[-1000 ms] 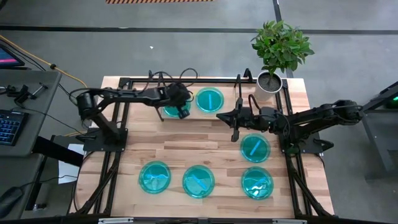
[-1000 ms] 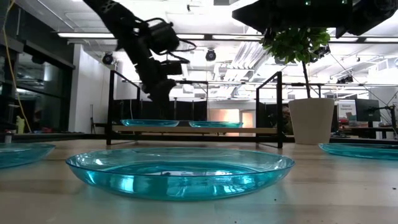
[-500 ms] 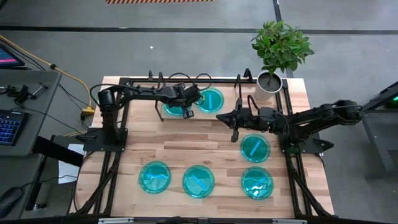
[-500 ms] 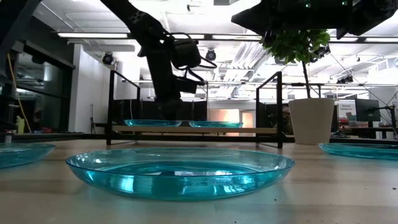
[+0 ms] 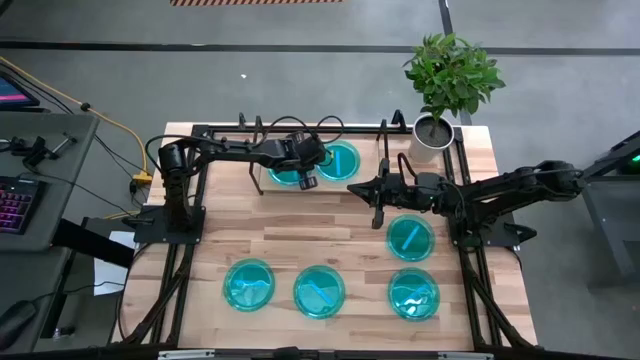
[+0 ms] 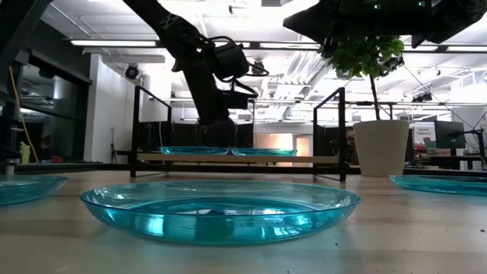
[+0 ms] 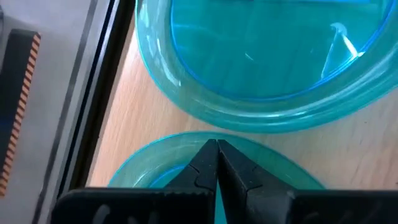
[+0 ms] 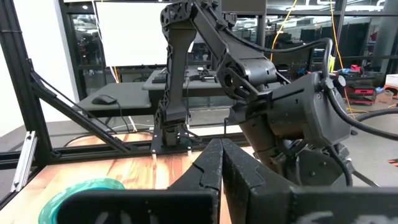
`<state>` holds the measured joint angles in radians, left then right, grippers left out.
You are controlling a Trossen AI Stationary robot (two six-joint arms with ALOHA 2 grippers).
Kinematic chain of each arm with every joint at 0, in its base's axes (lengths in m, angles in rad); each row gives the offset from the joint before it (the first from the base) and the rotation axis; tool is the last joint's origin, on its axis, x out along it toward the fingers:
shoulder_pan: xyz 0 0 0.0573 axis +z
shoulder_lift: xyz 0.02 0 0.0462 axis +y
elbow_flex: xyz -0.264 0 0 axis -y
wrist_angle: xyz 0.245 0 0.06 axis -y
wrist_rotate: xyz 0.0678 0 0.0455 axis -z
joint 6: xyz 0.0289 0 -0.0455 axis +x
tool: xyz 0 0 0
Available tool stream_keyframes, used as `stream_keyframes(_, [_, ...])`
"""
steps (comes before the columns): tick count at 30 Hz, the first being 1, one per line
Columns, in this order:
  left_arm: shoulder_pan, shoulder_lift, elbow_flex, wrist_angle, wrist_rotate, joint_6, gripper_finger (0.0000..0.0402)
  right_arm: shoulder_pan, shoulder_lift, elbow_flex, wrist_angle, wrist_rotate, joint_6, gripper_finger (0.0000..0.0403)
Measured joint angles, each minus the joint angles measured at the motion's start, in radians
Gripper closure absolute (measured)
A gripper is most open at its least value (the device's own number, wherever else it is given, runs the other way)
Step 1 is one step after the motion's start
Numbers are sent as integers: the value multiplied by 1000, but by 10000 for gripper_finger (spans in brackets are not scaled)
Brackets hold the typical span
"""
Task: Place and stack plates onto a shelf
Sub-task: Adjust the blue plate on the shelf, then stack the blue plate on top of the blue plate on the shelf
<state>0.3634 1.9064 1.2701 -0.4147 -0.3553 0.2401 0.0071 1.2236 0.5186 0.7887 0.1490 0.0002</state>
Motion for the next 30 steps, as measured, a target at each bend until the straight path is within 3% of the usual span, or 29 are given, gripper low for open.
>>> stream_keyframes(7, [-20,-81,-1,-87,-94,13,401,0,0,0,0,0,0,402])
stream_keyframes(11, [-66,-197,-21,-139,-26,-70,401,0,0,0,-5,0,0,402])
stream_keyframes(15, [-146,-353,-163,43,147,-120,401,0,0,0,-21,-5,2,402])
stream_keyframes(18, [-217,-465,-325,253,213,-135,401,0,0,-1,-33,-9,1,402])
stream_keyframes(23, [-300,-629,-551,540,223,-143,401,0,0,-1,-52,-10,42,402])
stream_keyframes(26, [-327,-715,-598,568,218,-143,401,2,13,-1,-115,-40,167,390])
stream_keyframes(30, [-341,-806,-605,572,209,-143,401,61,82,-1,-228,-74,338,344])
